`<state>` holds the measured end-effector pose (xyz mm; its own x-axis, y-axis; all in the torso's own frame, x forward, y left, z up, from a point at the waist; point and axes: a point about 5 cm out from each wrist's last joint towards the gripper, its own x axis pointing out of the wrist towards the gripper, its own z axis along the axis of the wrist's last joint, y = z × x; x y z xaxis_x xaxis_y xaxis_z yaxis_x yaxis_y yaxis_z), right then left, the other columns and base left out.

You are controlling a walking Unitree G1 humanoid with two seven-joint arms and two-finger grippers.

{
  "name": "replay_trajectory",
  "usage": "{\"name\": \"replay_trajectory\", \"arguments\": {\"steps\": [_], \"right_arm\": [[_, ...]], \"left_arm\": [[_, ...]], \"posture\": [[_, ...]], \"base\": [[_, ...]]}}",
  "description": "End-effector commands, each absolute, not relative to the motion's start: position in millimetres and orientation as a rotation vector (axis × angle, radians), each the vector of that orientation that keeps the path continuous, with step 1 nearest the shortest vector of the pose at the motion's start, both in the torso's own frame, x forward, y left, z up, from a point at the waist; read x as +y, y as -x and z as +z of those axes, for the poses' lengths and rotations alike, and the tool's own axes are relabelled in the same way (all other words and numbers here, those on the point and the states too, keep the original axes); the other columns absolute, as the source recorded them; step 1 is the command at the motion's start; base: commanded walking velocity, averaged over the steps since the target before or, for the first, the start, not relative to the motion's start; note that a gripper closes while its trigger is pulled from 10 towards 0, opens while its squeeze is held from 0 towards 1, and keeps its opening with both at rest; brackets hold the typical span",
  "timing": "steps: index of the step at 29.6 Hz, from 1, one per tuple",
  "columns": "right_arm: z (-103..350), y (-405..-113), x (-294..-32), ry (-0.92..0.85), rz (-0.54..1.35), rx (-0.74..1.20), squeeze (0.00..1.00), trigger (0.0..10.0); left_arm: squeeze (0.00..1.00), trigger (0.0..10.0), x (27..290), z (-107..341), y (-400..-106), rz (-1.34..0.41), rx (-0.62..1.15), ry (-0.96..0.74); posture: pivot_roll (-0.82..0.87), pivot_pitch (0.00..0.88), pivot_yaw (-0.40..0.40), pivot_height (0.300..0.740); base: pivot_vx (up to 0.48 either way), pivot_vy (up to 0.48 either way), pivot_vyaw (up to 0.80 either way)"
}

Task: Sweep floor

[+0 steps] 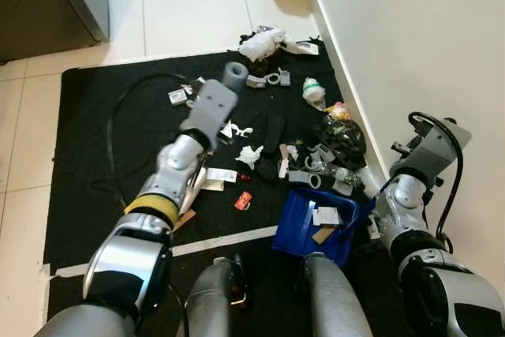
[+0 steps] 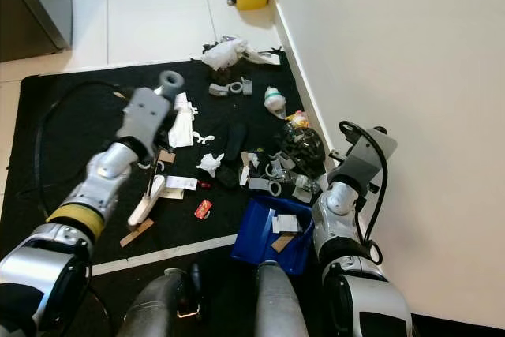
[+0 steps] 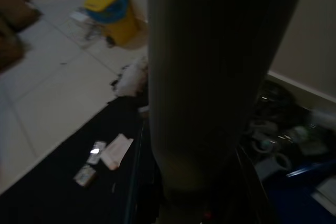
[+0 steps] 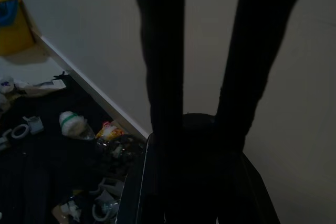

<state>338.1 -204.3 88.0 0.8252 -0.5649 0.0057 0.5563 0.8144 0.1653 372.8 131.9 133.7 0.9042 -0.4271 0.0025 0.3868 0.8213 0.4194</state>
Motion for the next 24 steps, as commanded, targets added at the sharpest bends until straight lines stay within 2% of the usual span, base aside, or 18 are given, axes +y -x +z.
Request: {"name": "replay_trajectory", "arguments": {"steps": [1,2,5,6,10,13,19,24], "right_arm": [[71.6,-330.8,-195.1,-0.211,-0.583,0.009,0.00,10.0],[71.6,-330.8,-195.1,-0.211,-0.583,0.009,0.00,10.0],[68.5,-329.3,-196.1,-0.202,-0.580,0.025,0.00,10.0],[68.5,-329.3,-196.1,-0.202,-0.580,0.025,0.00,10.0],[66.9,-328.8,-197.1,-0.199,-0.581,0.036,0.00,10.0],[68.6,-330.3,-196.2,-0.201,-0.578,0.032,0.00,10.0],[71.0,-332.0,-195.4,-0.210,-0.574,0.026,0.00,10.0],[72.6,-333.4,-196.0,-0.223,-0.574,0.022,0.00,10.0]], "left_arm": [[0.00,10.0,119.2,119.9,-367.6,-0.491,-0.050,-0.385],[0.00,10.0,119.2,119.9,-367.6,-0.491,-0.050,-0.385],[0.00,10.0,67.4,135.3,-366.4,-0.633,-0.107,-0.157],[0.00,10.0,67.4,135.3,-366.4,-0.633,-0.107,-0.157],[0.00,10.0,15.6,161.0,-362.3,-0.728,-0.187,0.006],[0.00,10.0,-7.4,179.3,-360.5,-0.755,-0.234,0.084],[0.00,10.0,-22.5,203.7,-358.1,-0.806,-0.328,0.110],[0.00,10.0,-9.5,222.7,-361.4,-0.886,-0.416,-0.065]], "posture": [[-0.10,0.350,-0.036,0.740],[-0.10,0.350,-0.036,0.740],[-0.08,0.341,-0.039,0.740],[-0.08,0.341,-0.039,0.740],[-0.09,0.332,-0.037,0.740],[-0.09,0.329,-0.034,0.740],[-0.08,0.324,-0.028,0.740],[-0.05,0.307,-0.026,0.740]], "base": [[0.000,0.000,0.00],[0.000,0.000,0.00],[0.000,0.000,0.00],[0.000,0.000,0.00],[0.000,0.000,0.00],[0.000,0.000,0.00],[0.000,0.000,0.00],[0.000,0.000,0.00]]}}
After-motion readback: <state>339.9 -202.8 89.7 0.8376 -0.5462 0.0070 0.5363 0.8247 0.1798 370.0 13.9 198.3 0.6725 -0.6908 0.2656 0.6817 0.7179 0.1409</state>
